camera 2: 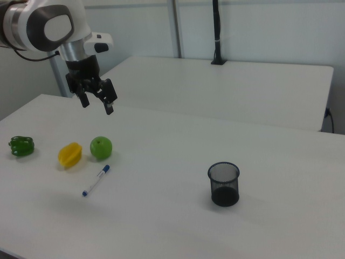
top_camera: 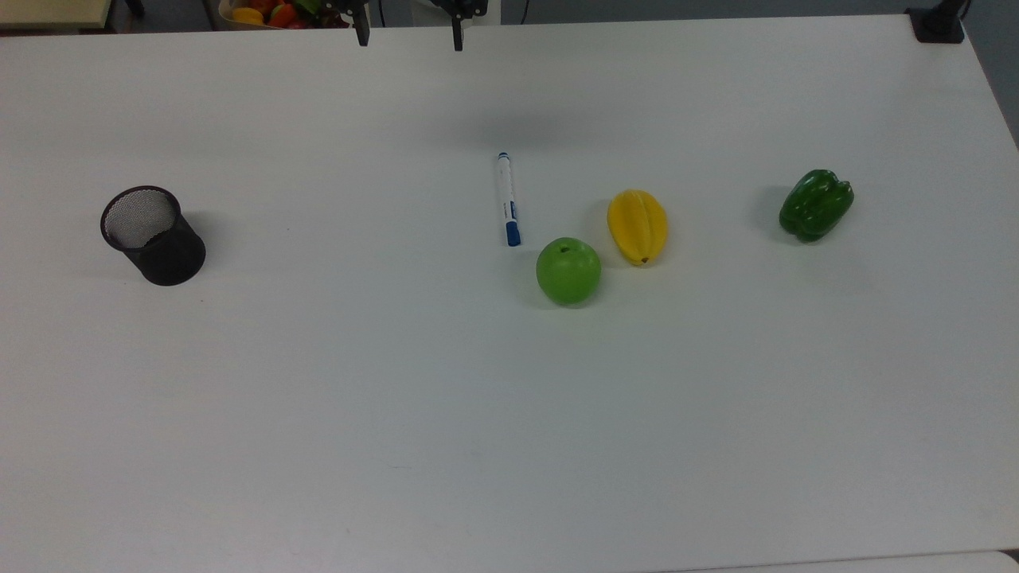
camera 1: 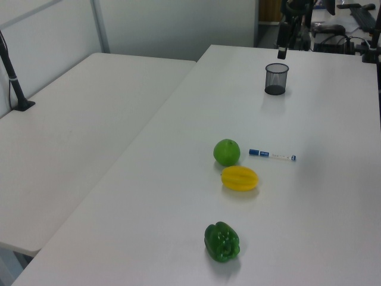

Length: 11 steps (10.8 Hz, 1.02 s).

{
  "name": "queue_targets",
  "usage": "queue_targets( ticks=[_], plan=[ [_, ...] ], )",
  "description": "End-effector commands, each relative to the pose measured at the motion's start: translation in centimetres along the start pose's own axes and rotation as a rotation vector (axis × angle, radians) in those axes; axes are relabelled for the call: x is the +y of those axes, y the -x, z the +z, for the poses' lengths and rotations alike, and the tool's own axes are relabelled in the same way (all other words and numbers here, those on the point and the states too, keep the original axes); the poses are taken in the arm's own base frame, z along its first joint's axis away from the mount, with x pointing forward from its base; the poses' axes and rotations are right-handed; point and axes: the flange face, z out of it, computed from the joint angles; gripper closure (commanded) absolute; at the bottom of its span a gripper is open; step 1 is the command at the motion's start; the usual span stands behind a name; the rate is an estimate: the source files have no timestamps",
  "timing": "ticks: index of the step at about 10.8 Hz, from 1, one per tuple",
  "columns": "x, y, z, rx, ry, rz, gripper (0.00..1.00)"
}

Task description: Place marker

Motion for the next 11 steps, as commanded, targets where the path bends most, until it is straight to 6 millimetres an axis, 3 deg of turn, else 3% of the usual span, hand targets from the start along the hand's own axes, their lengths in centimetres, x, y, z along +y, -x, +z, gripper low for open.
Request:
queue_targets(
  ticks=[1, 11],
  plan=[
    [-0.18, 0.19, -0.58, -0.018, 0.010, -0.023, 0.00],
    [-0.25, 0.52, -0.76, -0.021, -0.001, -0.053, 0.00]
  ],
)
